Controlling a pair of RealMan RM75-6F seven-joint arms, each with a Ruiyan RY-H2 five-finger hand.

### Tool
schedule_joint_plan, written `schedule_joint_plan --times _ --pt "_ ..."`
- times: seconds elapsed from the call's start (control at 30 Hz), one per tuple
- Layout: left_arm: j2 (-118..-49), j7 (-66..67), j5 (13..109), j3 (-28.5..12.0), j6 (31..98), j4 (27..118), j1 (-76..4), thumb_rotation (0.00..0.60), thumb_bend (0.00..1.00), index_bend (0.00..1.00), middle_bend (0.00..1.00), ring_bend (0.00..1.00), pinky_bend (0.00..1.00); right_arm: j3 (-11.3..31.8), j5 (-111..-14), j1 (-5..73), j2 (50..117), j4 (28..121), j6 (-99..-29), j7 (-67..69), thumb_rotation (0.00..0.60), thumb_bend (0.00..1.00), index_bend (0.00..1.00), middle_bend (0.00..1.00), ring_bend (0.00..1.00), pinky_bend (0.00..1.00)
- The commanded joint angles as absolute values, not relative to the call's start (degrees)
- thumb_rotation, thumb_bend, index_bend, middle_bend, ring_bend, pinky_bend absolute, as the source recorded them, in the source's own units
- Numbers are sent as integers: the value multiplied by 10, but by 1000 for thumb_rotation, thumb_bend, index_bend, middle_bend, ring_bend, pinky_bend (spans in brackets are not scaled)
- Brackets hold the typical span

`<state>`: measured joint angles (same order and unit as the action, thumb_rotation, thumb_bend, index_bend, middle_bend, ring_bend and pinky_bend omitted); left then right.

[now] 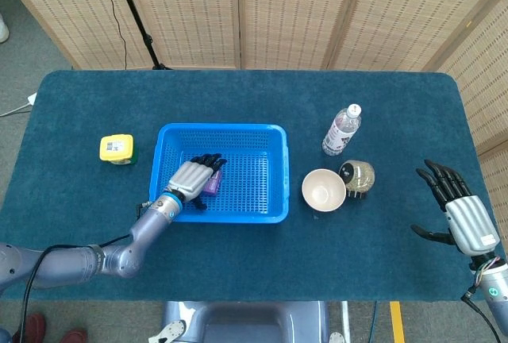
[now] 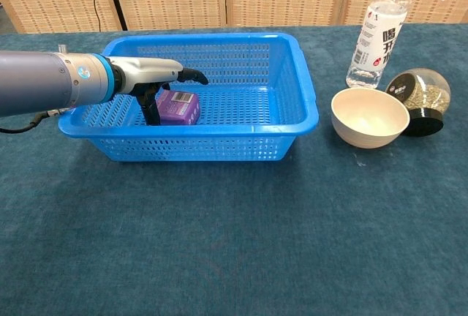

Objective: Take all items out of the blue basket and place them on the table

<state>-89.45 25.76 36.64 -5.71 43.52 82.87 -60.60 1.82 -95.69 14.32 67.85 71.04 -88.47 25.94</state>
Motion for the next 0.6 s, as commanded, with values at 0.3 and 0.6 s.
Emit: schedule_joint_plan --times 0.3,0.6 --pt "-929 278 339 -59 460 793 -613 600 327 335 265 308 562 18 -957 144 678 709 -882 263 600 0 0 0 8 64" --pt "-925 269 380 -75 510 808 -600 600 443 485 385 405 597 18 -957 143 677 710 -885 266 600 0 0 0 12 64"
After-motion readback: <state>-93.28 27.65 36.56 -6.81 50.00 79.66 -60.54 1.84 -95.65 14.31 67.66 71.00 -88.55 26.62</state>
